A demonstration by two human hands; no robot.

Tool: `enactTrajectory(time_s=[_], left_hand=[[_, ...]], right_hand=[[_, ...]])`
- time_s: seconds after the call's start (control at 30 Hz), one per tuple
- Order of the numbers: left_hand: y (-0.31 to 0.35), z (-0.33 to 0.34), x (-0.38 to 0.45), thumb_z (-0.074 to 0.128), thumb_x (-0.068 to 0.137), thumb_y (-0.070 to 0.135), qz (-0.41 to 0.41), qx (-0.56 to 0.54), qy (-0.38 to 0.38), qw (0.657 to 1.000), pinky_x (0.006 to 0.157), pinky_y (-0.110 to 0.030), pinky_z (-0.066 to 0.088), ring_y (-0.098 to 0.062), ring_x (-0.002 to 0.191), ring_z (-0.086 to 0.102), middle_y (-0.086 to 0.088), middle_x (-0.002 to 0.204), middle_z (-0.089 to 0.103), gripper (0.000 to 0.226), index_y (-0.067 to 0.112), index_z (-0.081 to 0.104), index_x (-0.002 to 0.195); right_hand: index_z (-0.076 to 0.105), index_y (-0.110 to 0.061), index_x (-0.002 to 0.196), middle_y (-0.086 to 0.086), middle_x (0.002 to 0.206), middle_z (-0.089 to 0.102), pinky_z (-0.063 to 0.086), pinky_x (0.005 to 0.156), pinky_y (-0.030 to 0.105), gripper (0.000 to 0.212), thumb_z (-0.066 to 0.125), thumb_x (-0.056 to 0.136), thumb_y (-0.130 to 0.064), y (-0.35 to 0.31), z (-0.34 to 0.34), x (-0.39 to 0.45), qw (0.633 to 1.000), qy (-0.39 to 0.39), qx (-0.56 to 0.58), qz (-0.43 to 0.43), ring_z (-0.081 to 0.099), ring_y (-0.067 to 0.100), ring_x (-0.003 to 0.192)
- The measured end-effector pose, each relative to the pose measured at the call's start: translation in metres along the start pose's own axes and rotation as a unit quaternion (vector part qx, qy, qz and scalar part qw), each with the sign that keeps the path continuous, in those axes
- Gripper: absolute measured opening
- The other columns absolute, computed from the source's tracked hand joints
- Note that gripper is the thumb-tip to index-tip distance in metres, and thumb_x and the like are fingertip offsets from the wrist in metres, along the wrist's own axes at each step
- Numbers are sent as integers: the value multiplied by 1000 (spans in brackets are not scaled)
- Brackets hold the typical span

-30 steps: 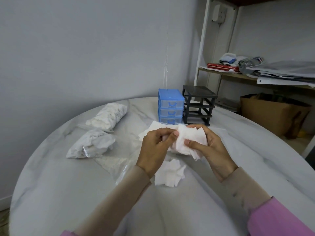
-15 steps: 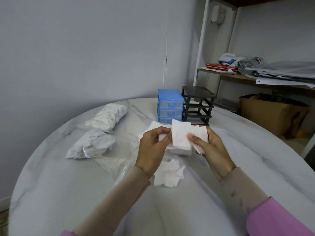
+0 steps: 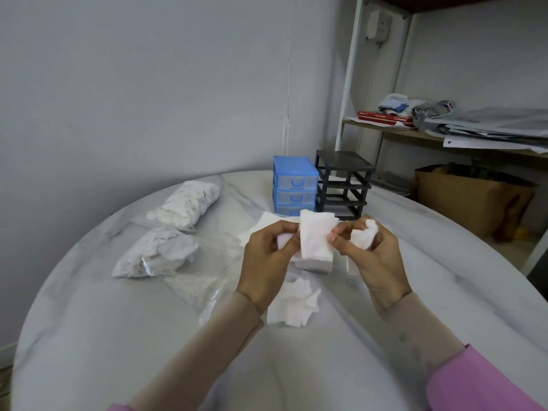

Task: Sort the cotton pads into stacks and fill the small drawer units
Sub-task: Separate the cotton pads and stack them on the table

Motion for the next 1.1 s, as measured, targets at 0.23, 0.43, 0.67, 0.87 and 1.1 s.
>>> enactTrajectory(time_s=[0.23,0.43,0.67,0.87,1.1], left_hand=[[7,-1,-3,64,85,4,52,62,16,997,76,-23,48,-12,83,63,4,87,69,16,20,68,85],[16,3,-8,69,81,10,102,118,14,988,76,-18,49,-7,85,63,5,89,68,17,26,65,82],[17,3,-8,69,81,11,98,112,14,989,74,-18,49,-10,84,63,4,88,69,13,24,66,82],[8,-3,-2,68,83,13,49,53,36,997,72,-24,48,-11,79,61,6,81,67,11,23,66,79],[4,-6,0,67,81,6,-1,-59,48,997,74,-27,51,-14,77,62,-3,81,68,6,12,68,78]], right_hand=[[60,-6,81,0,76,64,52,66,14,24,77,67,3,-2,-3,-1,999,31,1,-9,62,2,66],[59,-4,82,-3,76,63,48,67,12,23,74,69,7,-5,-1,0,999,18,-19,-47,61,3,68],[54,0,79,5,76,60,51,70,20,16,69,75,3,0,8,-2,999,-34,28,-1,60,15,76],[42,-14,65,-11,58,52,50,69,27,33,67,74,5,1,5,1,996,-26,82,15,57,12,71],[38,-15,67,-8,63,64,53,63,20,33,62,75,5,-5,5,0,991,-32,129,21,64,5,71]])
Point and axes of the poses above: each hand's wrist, its own x-axis towards the middle knuckle, its own z-axis out of the palm, y = z × x, the point moved 7 cm from there along x, towards the middle knuckle
